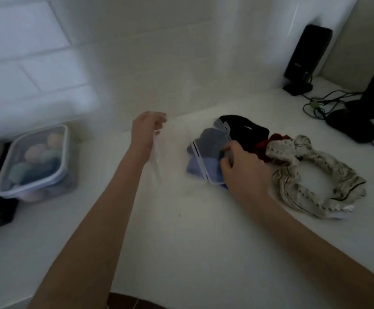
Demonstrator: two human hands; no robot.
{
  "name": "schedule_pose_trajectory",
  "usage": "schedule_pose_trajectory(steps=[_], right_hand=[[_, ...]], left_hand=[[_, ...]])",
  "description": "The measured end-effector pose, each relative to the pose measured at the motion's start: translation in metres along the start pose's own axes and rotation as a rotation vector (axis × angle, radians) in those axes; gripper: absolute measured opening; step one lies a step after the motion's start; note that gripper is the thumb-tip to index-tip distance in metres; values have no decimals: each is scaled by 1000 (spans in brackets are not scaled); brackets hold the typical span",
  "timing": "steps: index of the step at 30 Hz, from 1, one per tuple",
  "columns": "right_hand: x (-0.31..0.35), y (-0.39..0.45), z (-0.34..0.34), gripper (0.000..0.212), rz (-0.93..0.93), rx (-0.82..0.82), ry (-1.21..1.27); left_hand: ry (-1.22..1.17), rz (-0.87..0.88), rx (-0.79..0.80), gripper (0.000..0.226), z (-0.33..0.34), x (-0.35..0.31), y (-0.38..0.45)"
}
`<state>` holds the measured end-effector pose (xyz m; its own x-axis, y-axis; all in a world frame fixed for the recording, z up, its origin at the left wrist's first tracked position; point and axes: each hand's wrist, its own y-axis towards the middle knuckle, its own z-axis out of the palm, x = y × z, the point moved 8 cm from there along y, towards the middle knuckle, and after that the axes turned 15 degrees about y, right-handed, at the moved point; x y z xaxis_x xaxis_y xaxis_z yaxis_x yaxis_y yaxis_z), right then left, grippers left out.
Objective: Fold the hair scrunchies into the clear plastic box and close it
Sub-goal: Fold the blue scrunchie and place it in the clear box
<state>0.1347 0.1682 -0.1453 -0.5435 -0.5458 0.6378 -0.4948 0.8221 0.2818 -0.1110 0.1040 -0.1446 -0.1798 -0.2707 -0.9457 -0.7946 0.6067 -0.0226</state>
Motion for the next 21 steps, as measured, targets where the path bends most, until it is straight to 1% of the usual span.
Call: schedule_pose_trajectory(steps=[2,4,6,8,10,12,13,15,16,17,19,21], right_hand=[[4,-6,-3,23,-52,-94,79],[11,-16,-10,25,-141,-182,196],[12,-25,-22,21,-191,-287,291],[3,-39,-34,12,-162,-395,345],[-10,-51,-36,9,-116,-432,348],[-20,-54,-29,16,-44,-365,343],[-22,-54,-24,20,-12,-294,327],[-20,-56,-12,27,-1,-143,237],[-17,-58,-8,29,-29,-99,165],[-14,-60,-5,30,-60,-75,97],[-12,-63,-4,32,-100,-62,35],[-11,-64,-7,29,-118,-75,98]], left_hand=[[-91,-10,1,19,-2,9,0],[-177,-19,-25,20,-9,19,-6],[-256,-45,-86,20,-18,27,-19],[-322,-63,-146,15,-27,34,-37],[-376,-31,-232,10,-37,39,-54],[-330,17,-354,10,-48,40,-70],[-291,32,-400,9,-50,41,-78],[-214,51,-426,15,-49,40,-92],[-172,58,-425,24,-47,40,-97],[-127,77,-428,32,-46,38,-100],[-31,133,-437,39,-46,33,-104],[84,197,-465,39,-47,27,-110]])
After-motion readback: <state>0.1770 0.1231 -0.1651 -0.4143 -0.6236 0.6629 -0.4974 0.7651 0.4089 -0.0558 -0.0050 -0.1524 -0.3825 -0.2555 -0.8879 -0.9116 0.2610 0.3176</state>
